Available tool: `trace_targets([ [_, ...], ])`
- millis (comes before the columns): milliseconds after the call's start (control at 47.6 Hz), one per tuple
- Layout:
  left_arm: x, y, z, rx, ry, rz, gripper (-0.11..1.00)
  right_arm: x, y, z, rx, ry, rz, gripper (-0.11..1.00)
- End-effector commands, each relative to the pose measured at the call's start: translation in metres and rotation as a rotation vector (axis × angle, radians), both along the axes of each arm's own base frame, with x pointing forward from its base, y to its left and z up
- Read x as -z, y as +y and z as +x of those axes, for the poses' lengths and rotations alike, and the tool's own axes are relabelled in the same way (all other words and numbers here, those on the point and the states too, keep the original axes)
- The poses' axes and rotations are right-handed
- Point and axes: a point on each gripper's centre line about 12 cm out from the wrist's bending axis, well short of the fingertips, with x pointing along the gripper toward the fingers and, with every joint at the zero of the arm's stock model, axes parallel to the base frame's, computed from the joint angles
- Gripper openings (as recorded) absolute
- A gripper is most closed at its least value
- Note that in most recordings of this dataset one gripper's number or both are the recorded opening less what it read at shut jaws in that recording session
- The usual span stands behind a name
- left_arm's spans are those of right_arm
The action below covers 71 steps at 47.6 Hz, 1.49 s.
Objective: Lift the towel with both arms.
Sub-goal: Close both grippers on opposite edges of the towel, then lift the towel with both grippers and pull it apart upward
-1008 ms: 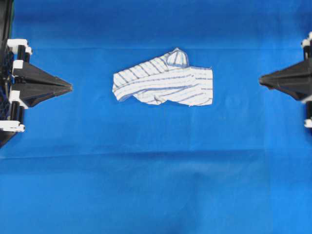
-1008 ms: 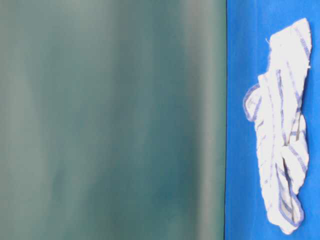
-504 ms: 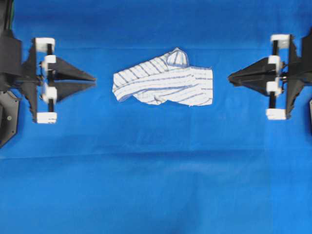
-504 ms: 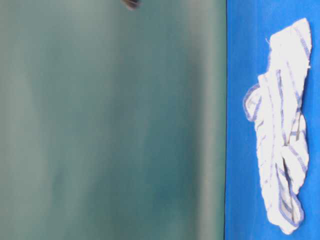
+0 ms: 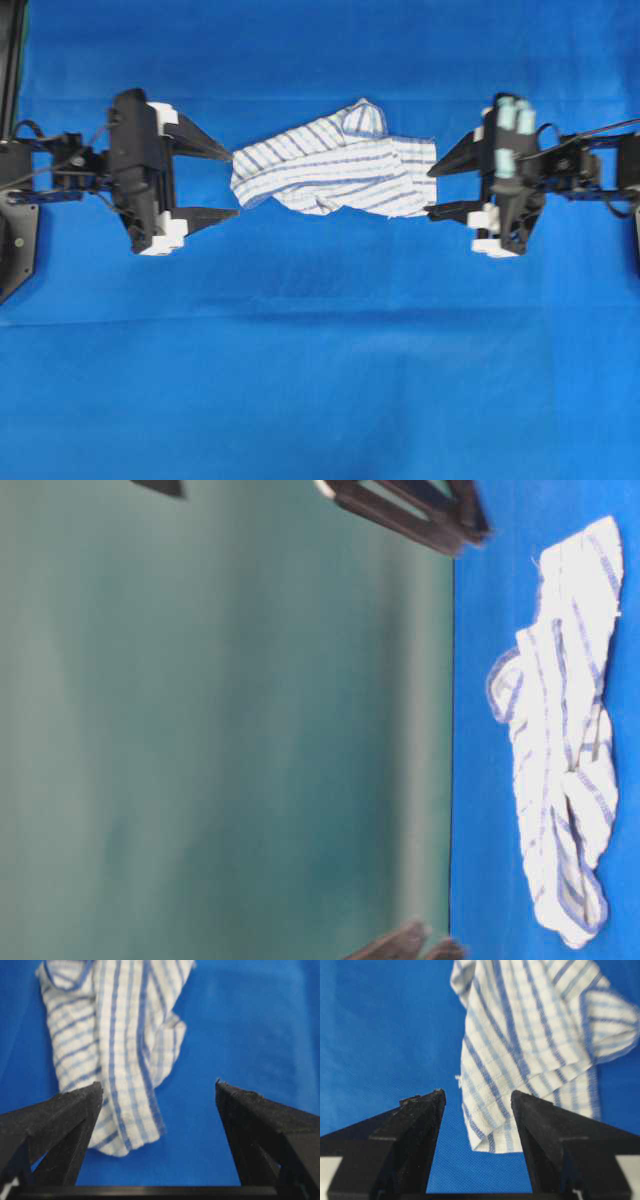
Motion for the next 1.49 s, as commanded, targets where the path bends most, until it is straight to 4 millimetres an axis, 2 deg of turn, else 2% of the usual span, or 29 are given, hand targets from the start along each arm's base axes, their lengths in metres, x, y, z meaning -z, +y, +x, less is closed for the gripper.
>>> trace_targets([
  [0, 0.005, 0.006, 0.013, -0.014, -0.006, 0.0, 0.9, 0.001, -0.003, 0.012, 0.007, -0.003, 0.002, 0.61],
  [189, 0.039, 0.018, 0.022, -0.048, 0.064, -0.01, 0.92, 0.025, -0.011, 0.024, 0.025, 0.047, 0.01, 0.61],
  [399, 0.065, 0.024, 0.031, -0.061, 0.103, -0.016, 0.92, 0.049, -0.014, 0.033, 0.032, 0.083, 0.017, 0.61],
  [525, 0.074, 0.024, 0.034, -0.061, 0.127, -0.02, 0.92, 0.058, -0.015, 0.037, 0.033, 0.104, 0.021, 0.61],
  [672, 0.076, 0.024, 0.034, -0.061, 0.143, -0.022, 0.88, 0.057, -0.016, 0.039, 0.035, 0.099, 0.021, 0.59],
  [777, 0.078, 0.024, 0.032, -0.062, 0.165, -0.026, 0.68, 0.057, -0.016, 0.039, 0.034, 0.102, 0.02, 0.52],
  [924, 0.079, 0.023, 0.03, -0.06, 0.192, -0.031, 0.24, 0.056, -0.015, 0.037, 0.034, 0.112, 0.021, 0.14],
  [966, 0.079, 0.023, 0.03, -0.06, 0.198, -0.032, 0.14, 0.054, -0.015, 0.037, 0.034, 0.112, 0.021, 0.08],
  [1029, 0.076, 0.023, 0.029, -0.062, 0.201, -0.035, 0.03, 0.05, -0.015, 0.036, 0.034, 0.11, 0.021, 0.08],
  [1176, 0.051, 0.023, 0.032, -0.064, 0.177, -0.04, 0.03, 0.028, -0.015, 0.034, 0.039, 0.08, 0.023, 0.08],
  [1281, 0.024, 0.023, 0.032, -0.064, 0.159, -0.042, 0.03, 0.001, -0.014, 0.032, 0.045, 0.031, 0.023, 0.08],
  [1470, -0.038, 0.015, 0.03, -0.041, 0.091, -0.032, 0.03, -0.049, -0.013, 0.021, 0.047, -0.063, 0.013, 0.08],
])
